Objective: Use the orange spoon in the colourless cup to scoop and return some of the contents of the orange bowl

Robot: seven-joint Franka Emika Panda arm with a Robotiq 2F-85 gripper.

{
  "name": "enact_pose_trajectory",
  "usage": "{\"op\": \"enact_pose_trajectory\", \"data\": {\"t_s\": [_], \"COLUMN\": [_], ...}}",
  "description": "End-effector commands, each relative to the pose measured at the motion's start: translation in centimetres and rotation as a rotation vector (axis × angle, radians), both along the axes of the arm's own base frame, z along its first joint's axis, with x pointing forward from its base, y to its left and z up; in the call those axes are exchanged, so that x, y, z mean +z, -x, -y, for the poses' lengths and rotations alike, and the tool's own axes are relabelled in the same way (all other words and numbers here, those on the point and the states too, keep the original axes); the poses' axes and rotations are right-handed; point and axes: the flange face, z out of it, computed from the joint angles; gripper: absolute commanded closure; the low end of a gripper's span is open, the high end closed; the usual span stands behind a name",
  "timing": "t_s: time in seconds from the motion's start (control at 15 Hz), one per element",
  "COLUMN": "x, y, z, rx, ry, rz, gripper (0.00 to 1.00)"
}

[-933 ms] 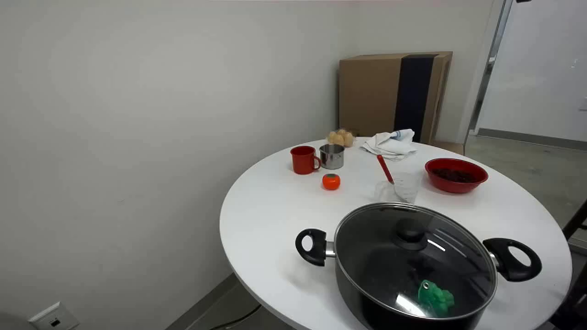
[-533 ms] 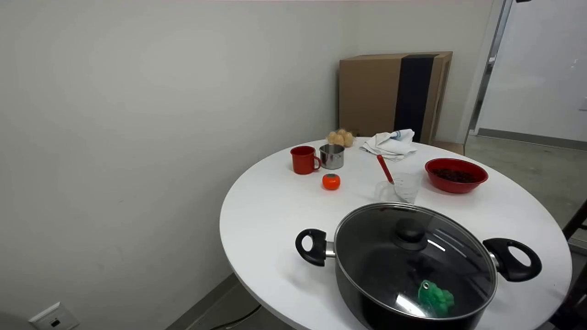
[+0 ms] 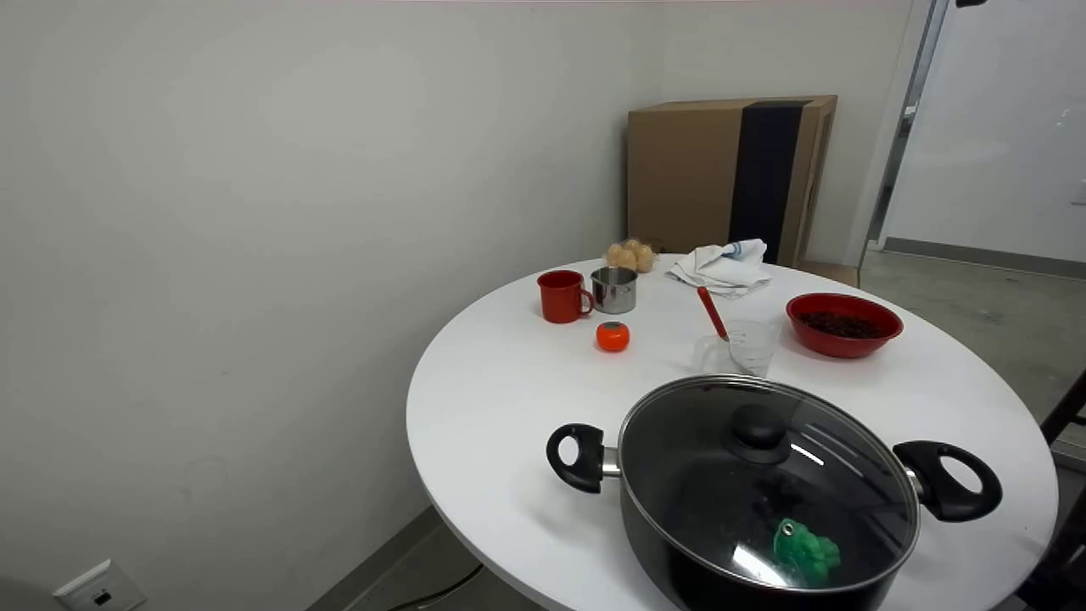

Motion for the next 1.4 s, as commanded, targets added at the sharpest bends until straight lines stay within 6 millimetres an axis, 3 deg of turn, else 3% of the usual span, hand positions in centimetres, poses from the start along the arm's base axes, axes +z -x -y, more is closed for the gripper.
{"op": "enact_pose_trajectory", "data": {"t_s": [0.0, 0.33, 0.6, 1.07, 1.33], "x": [-1.5, -6.8, -10.2, -14.6, -17.7], "y": [-2.7, -7.5, -10.3, -11.5, -13.2], "z": [-0.9, -3.8, -6.8, -13.2, -15.2], "rx": [0.109, 0.339, 0.521, 0.797, 0.875], "ry": [0.109, 0.131, 0.109, 0.215, 0.360], "rz": [-0.074, -0.190, -0.276, -0.442, -0.471], "gripper": [0.00, 0.00, 0.00, 0.00, 0.00]}}
